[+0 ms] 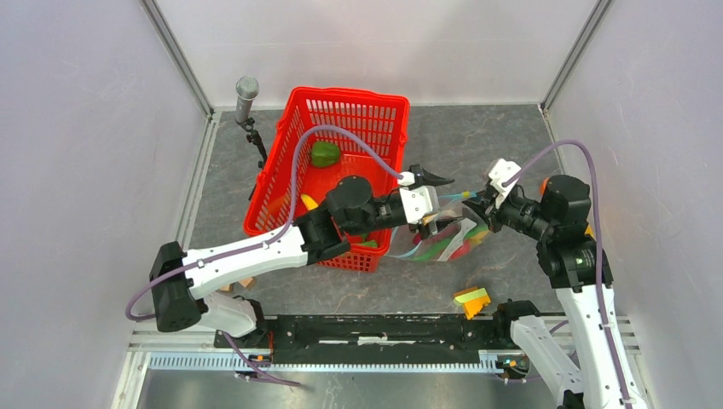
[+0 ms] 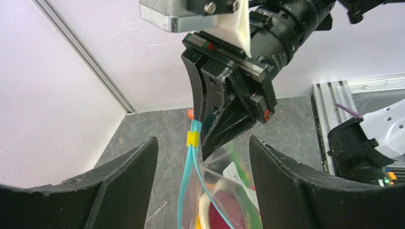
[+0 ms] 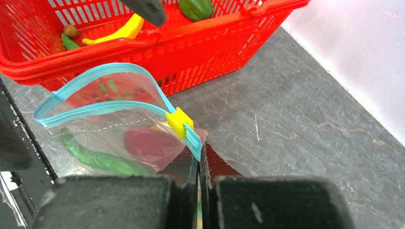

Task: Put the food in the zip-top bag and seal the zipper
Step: Zip the zipper food storage bag at the center of the board.

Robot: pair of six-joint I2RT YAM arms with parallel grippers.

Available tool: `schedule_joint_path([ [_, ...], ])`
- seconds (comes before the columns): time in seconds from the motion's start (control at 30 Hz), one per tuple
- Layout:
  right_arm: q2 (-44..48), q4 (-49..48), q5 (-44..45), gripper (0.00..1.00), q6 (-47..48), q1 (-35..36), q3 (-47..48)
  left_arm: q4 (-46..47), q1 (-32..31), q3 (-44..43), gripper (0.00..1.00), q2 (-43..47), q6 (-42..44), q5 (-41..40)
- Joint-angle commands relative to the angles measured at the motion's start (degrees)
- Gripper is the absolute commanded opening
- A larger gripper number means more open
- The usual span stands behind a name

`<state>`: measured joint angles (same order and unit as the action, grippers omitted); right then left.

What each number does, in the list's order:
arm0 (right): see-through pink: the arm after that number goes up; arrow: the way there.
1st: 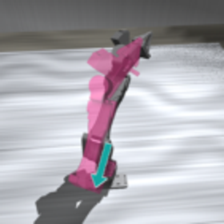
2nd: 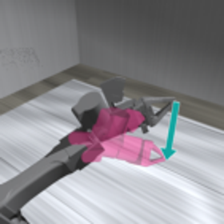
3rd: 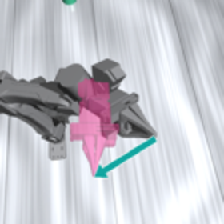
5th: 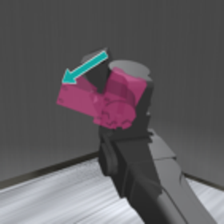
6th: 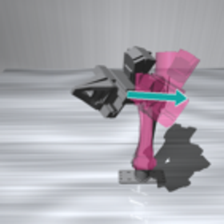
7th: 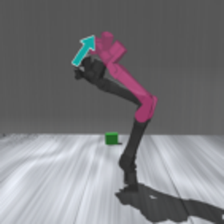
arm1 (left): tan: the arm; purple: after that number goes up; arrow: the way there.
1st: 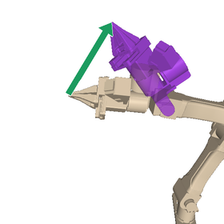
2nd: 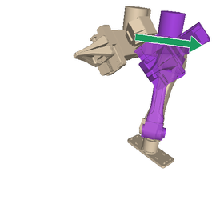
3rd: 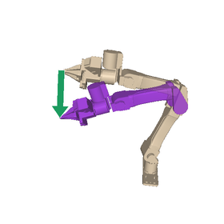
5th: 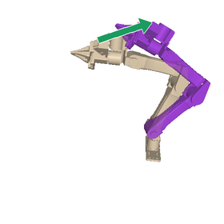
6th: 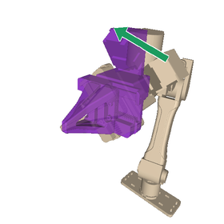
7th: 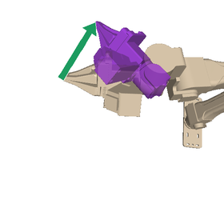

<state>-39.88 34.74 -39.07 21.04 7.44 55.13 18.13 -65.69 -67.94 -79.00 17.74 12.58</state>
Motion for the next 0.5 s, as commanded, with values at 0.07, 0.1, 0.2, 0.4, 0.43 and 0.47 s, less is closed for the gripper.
schedule_joint_path([
  [0.07,2.3,-2.1,-5.0,0.0,0.7,0.0,0.7,-1.2,0.4,-6.8,0.7,-5.3,3.5,0.9],
  [0.1,2.4,-2.0,-5.2,0.0,0.9,0.0,0.7,-2.8,0.4,-8.0,0.64,-6.2,3.0,1.2],
  [0.2,2.7,-1.7,-5.1,0.0,1.3,0.0,0.6,-4.6,0.6,-10.0,0.47,-7.2,2.4,1.3],
  [0.4,2.8,-2.0,-4.7,0.0,1.1,0.0,0.6,-5.4,1.2,-9.6,0.17,-6.4,1.6,2.1],
  [0.43,2.9,-2.0,-4.7,0.0,1.1,0.0,0.7,-5.8,1.3,-9.6,0.13,-6.3,1.6,2.4],
  [0.47,2.8,-2.0,-4.7,0.0,1.0,0.0,0.7,-6.0,1.5,-9.5,0.1,-6.3,1.4,2.7],
])
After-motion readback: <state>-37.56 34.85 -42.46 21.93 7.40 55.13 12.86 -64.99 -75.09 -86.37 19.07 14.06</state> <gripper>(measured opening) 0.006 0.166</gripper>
